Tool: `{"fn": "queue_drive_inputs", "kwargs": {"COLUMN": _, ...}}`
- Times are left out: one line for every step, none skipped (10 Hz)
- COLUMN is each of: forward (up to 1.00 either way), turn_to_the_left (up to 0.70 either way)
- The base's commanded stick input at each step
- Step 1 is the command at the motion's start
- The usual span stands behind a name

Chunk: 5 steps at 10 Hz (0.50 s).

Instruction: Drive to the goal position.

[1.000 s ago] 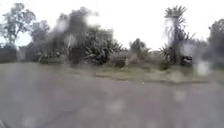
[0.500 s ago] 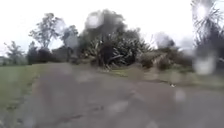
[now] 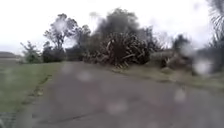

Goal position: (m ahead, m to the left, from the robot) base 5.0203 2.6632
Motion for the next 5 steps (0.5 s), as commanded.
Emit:
{"fn": "queue_drive_inputs", "kwargs": {"forward": 1.0, "turn_to_the_left": 0.0}}
{"fn": "queue_drive_inputs", "kwargs": {"forward": 1.0, "turn_to_the_left": 0.0}}
{"fn": "queue_drive_inputs", "kwargs": {"forward": 1.0, "turn_to_the_left": 0.0}}
{"fn": "queue_drive_inputs", "kwargs": {"forward": 1.0, "turn_to_the_left": 0.0}}
{"fn": "queue_drive_inputs", "kwargs": {"forward": 1.0, "turn_to_the_left": 0.0}}
